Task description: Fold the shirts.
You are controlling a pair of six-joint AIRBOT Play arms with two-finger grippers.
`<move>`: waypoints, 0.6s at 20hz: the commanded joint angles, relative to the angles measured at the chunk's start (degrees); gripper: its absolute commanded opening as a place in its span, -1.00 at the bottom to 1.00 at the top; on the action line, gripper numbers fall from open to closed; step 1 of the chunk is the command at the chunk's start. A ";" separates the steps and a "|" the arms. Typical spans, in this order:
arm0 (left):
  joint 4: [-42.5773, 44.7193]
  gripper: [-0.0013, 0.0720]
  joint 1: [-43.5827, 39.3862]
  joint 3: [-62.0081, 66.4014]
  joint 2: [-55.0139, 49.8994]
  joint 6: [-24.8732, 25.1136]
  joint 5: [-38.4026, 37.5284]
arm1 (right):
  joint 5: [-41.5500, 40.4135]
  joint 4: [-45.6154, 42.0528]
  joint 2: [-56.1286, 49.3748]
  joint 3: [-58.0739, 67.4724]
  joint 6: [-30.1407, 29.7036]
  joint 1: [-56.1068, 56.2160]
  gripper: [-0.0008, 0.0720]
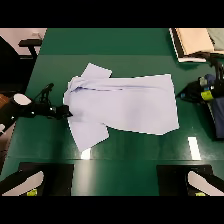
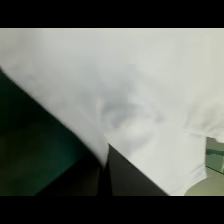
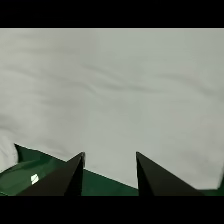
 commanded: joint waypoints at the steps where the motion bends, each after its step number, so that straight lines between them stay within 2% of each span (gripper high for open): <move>1: -0.22 -0.89 -0.33 6.19 0.07 0.79 -4.35 | 0.63 -6.56 4.76 -10.97 2.34 -6.03 0.06; 2: -0.22 -0.89 -0.33 7.34 0.07 0.76 -5.14 | 0.70 -7.45 5.92 -14.47 2.34 -7.98 0.09; 4: -0.46 -0.89 -0.33 8.39 0.07 0.76 -5.35 | 0.55 -6.08 7.19 -20.81 2.32 -11.19 0.46; 6: -0.48 -0.89 -0.33 8.37 0.04 0.76 -5.35 | -1.84 -3.04 6.71 -25.92 2.29 -12.11 0.45; 8: -0.46 -0.89 -0.33 8.37 0.04 0.76 -5.29 | -5.25 1.99 4.70 -29.57 1.36 -11.89 0.21; 12: -0.44 -0.89 -0.33 8.37 0.04 0.76 -5.27 | -12.81 6.64 -2.80 -30.56 -0.09 -4.98 0.20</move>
